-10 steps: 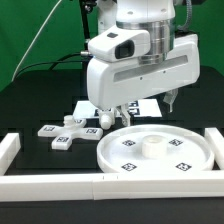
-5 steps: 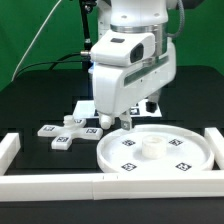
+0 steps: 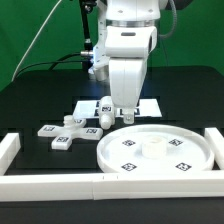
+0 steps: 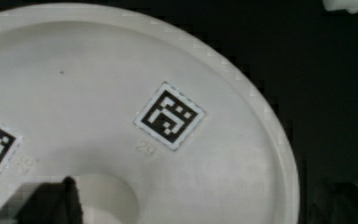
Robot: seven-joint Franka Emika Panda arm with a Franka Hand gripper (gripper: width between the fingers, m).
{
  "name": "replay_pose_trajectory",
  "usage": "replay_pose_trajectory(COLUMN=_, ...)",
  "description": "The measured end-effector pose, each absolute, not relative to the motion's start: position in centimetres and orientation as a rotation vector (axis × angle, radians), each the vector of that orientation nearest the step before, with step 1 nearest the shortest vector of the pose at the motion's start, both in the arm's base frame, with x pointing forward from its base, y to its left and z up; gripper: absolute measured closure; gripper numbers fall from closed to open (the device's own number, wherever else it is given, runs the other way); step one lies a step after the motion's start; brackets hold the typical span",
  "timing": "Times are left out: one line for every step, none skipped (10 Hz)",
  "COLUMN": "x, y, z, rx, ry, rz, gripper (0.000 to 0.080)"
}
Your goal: Assemble round table
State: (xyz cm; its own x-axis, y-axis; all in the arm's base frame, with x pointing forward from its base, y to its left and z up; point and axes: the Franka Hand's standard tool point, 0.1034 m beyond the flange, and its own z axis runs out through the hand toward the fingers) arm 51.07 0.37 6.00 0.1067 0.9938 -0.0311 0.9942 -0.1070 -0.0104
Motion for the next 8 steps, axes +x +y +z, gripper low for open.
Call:
replay_pose_trajectory(x=51.1, y=0.2, z=6.0, rx=2.267, ry=2.151, rz=-0.054, gripper=0.0150)
replay_pose_trajectory(x=50.9, y=0.1, z=6.0, rx=2.160, ry=2.246, rz=-0.062, gripper=0.0150)
replay_pose_trajectory(x=50.3, y=0.0, z=6.0, rx=1.919, ry=2.429, rz=-0.074, gripper=0.0150)
replay_pose_trajectory(x=49.6, y=-0.2, z=6.0, rx=1.719, ry=2.561, rz=-0.078, gripper=0.0150)
replay_pose_trajectory(x=49.4, y=-0.7, z=5.9, rx=1.618, ry=2.625, rz=-0.090, gripper=0.0150)
replay_pose_trajectory(x=49.4, y=-0.9, z=5.9, rx=1.535, ry=2.669, rz=-0.105, gripper=0.0150)
replay_pose_trajectory(x=49.4, y=-1.0, z=5.9, rx=1.465, ry=2.704, rz=-0.117, gripper=0.0150)
replay_pose_trajectory(x=49.4, y=-1.3, z=5.8, rx=1.423, ry=2.723, rz=-0.126, gripper=0.0150)
